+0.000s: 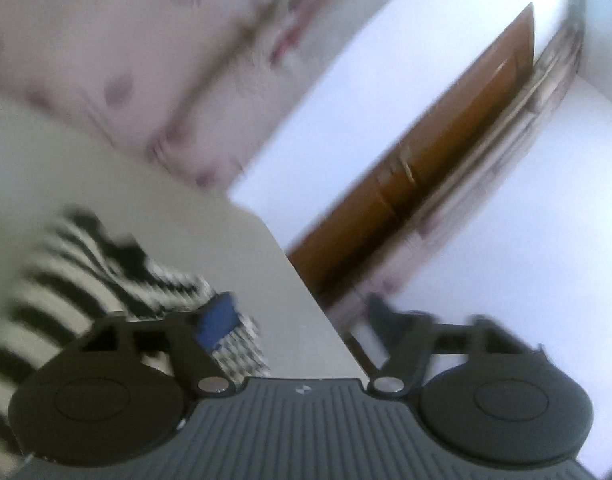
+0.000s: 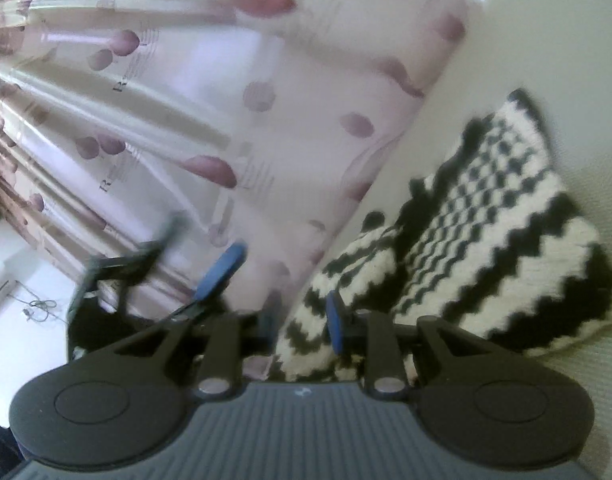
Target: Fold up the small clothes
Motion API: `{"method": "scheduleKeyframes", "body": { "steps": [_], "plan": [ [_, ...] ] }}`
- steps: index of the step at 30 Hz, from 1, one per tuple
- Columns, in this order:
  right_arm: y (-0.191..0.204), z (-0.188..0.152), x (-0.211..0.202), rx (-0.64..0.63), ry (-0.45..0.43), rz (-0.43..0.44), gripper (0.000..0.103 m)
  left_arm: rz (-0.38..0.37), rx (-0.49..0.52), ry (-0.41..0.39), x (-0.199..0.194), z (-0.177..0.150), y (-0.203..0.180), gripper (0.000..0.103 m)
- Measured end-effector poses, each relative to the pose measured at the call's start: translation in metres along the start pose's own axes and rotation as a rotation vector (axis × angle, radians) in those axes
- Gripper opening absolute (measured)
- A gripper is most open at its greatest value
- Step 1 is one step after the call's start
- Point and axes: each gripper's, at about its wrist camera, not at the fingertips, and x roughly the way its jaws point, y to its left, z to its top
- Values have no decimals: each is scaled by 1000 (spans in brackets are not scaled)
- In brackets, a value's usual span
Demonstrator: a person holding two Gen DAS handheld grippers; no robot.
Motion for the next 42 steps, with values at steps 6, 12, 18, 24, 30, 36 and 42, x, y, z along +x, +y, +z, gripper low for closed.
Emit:
{"method": "scheduleKeyframes", "body": {
  "steps": [6, 12, 18, 24, 30, 36, 42],
  "plan": [
    [2, 5, 36, -13, 53, -39, 50, 215, 138, 32, -24, -25, 37, 75],
    [9, 8, 71, -109, 118, -222, 50, 209, 159, 64, -24, -59, 55, 72],
    [16, -1, 68, -114, 81, -263, 60, 183, 182, 75, -15, -65, 64, 79],
    [19, -5, 99, -144, 165, -270, 61, 159, 164, 66, -16, -73, 73, 81],
    [31, -4, 116, -300, 152, -307, 17, 152, 100, 42, -30, -64, 69, 83],
    [58, 40, 91, -405, 99, -283, 16, 156, 106, -19, -45, -45, 49, 99],
    [69, 96, 54, -507, 124, -359, 16, 126, 153, 35, -19, -45, 30, 100]
  ]
}}
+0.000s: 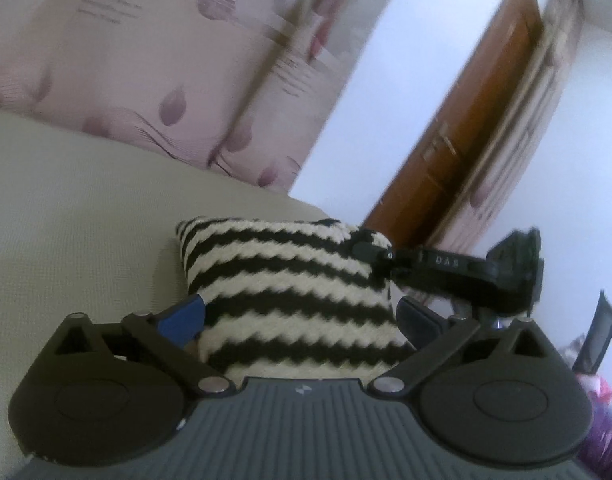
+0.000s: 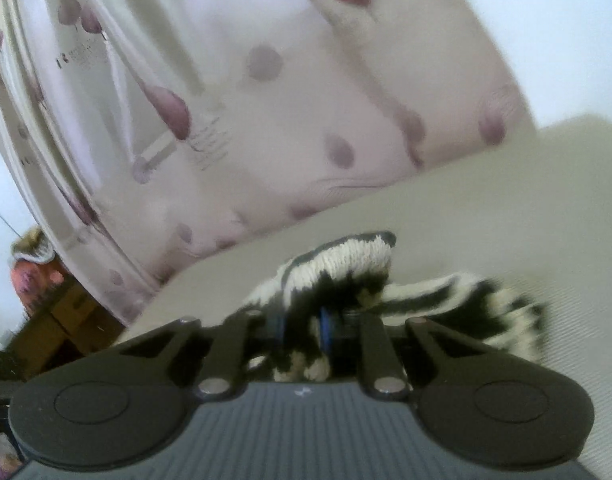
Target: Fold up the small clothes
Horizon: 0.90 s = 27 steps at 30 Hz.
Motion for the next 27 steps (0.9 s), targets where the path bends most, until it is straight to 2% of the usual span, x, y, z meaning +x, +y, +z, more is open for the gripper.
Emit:
{"method": "scheduleKeyframes", "body": {
  "steps": [4, 7, 10, 15, 18, 24, 26, 27],
  "plan": [
    [-35, 10, -14, -5, 34, -77, 16, -30, 38, 45, 26, -4, -17, 100],
    [-58, 10, -22, 15, 57, -101, 16, -52, 66, 64, 41, -5, -28, 100],
    [-76, 7, -24, 30, 77, -87, 16, -45, 113, 65, 54, -6, -39, 101],
    [-92, -2, -3, 51, 122, -32, 16, -47, 162, 47, 68, -9, -52, 100],
    [-98, -15, 11, 85, 141, -3, 15, -54, 197, 71, 80, -16, -59, 96],
    [-118, -16, -2, 199, 76, 37, 21, -75, 213, 138, 97, -30, -54, 96],
    [-117, -9, -12, 190, 52, 36, 25, -71, 225, 147, 100, -35, -51, 97],
    [-114, -3, -16, 164, 39, 8, 26, -72, 226, 152, 102, -37, -50, 98]
  ]
}}
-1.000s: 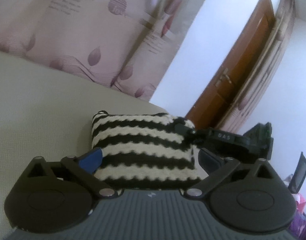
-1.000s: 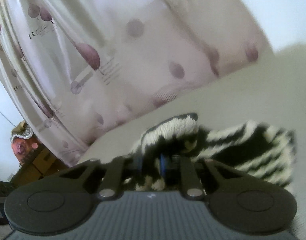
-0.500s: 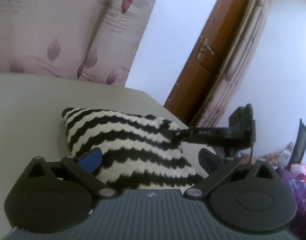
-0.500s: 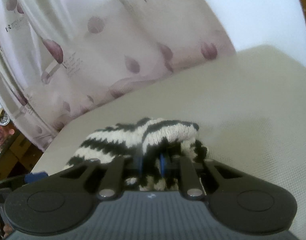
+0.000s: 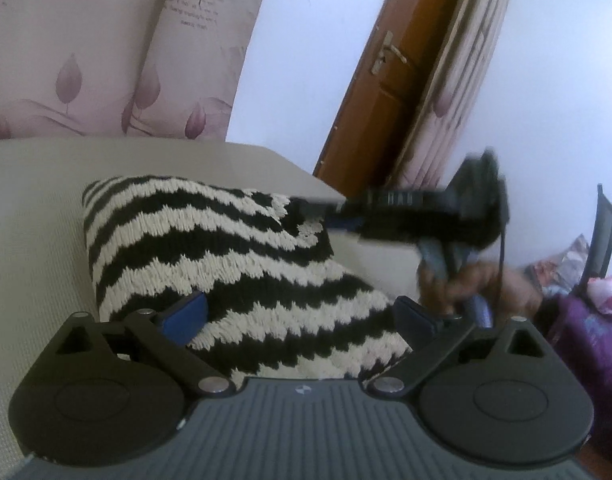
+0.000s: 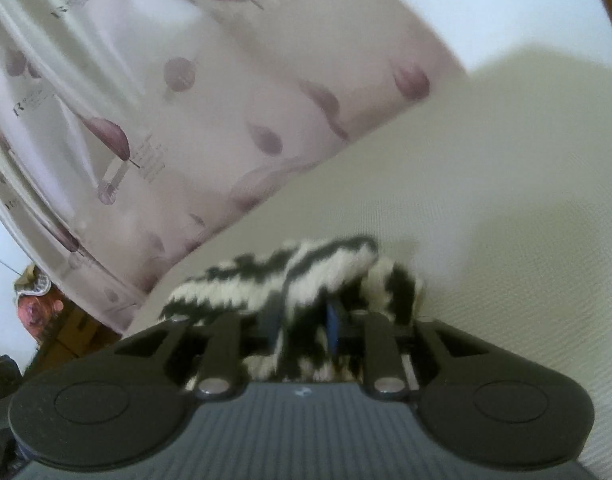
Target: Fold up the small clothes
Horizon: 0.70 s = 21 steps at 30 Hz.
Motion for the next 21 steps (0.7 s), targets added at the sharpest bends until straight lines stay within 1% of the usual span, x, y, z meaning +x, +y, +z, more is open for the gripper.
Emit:
{"method": "scheduleKeyframes", "body": {
  "steps": [2, 3, 4, 5, 7, 9, 10, 12, 13, 14, 16, 19, 21],
  "plan": [
    [14, 11, -4, -75, -42, -94, 28, -6, -8, 6, 3, -1, 3, 99],
    [25, 16, -6, -132, -70, -121, 28, -11, -12, 5, 3, -1, 4, 100],
    [35, 18, -6, -176, -91, -115, 29, -14, -16, 3, 3, -2, 4, 101],
    [46, 21, -3, -203, -92, -70, 29, -15, -18, 0, 3, -2, 4, 102],
    [69, 23, 15, -242, -32, 46, 29, -11, -19, -7, 3, -3, 4, 102],
    [93, 18, 38, -328, 33, 113, 29, -8, -16, -10, 2, -3, 3, 102],
    [104, 15, 52, -382, 80, 137, 29, -6, -14, -10, 1, -3, 3, 102],
    [114, 8, 79, -443, 166, 133, 28, -4, -19, -8, 0, -3, 2, 103],
    [114, 3, 95, -467, 226, 99, 28, -5, -27, -9, -1, -3, 4, 103],
    [109, -2, 108, -477, 268, 58, 28, -8, -34, -10, -2, -3, 5, 103],
    [96, -1, 115, -406, 274, 92, 28, -32, -64, -10, -3, -2, 11, 103],
    [96, 1, 110, -412, 275, 93, 29, -64, -132, -11, -2, -2, 20, 103],
    [96, 7, 102, -382, 272, 110, 30, -79, -159, -14, -2, -1, 24, 103]
  ]
}}
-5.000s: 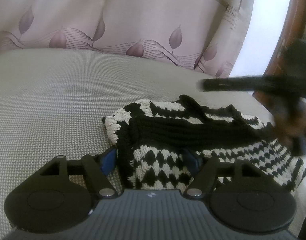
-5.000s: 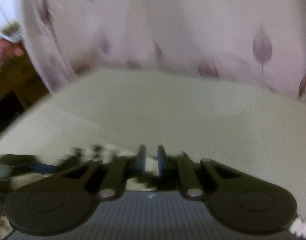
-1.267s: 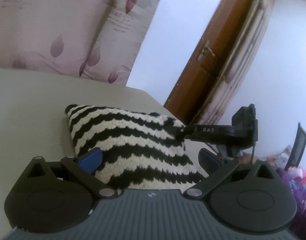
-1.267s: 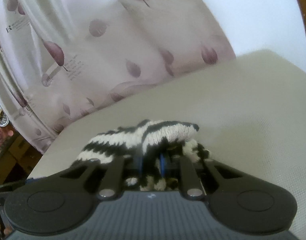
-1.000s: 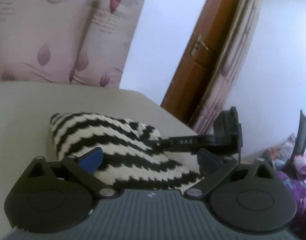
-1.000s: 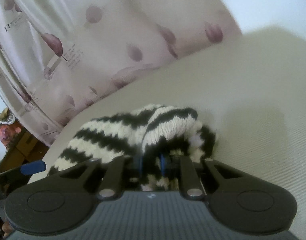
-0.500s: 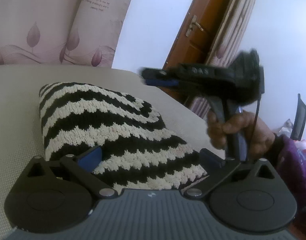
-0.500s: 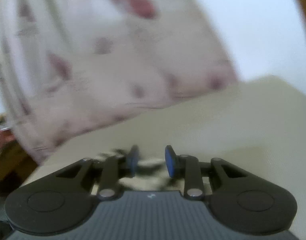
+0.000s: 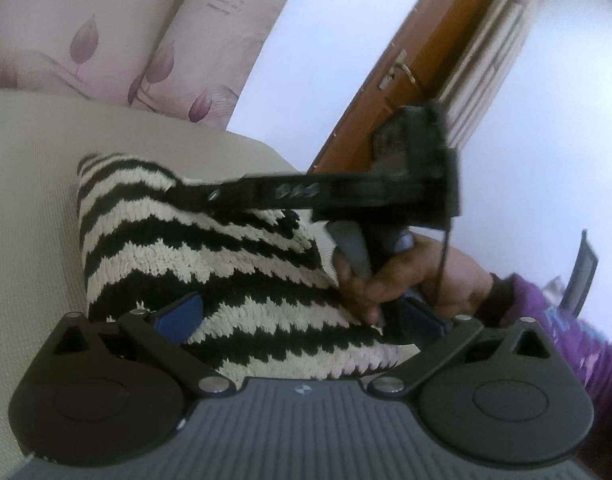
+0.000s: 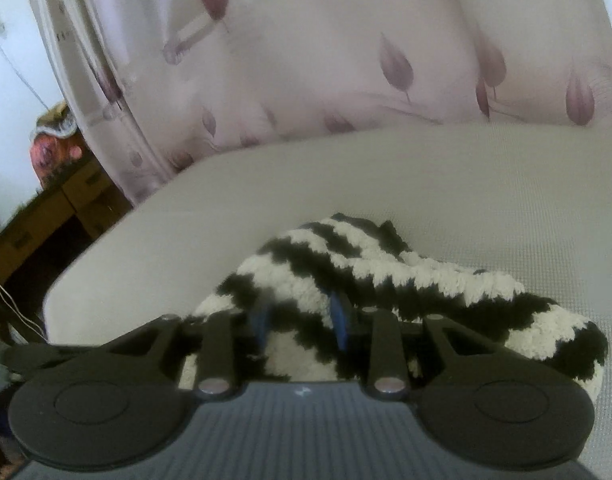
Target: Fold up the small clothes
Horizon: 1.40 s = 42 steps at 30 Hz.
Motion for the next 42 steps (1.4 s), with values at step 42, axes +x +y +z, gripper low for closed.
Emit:
{"method": "scheduleKeyframes", "body": {
  "steps": [42],
  "plan": [
    [20, -140, -99, 14, -169, -349, 48, 303, 30, -39, -41, -9, 4, 102]
  ]
}}
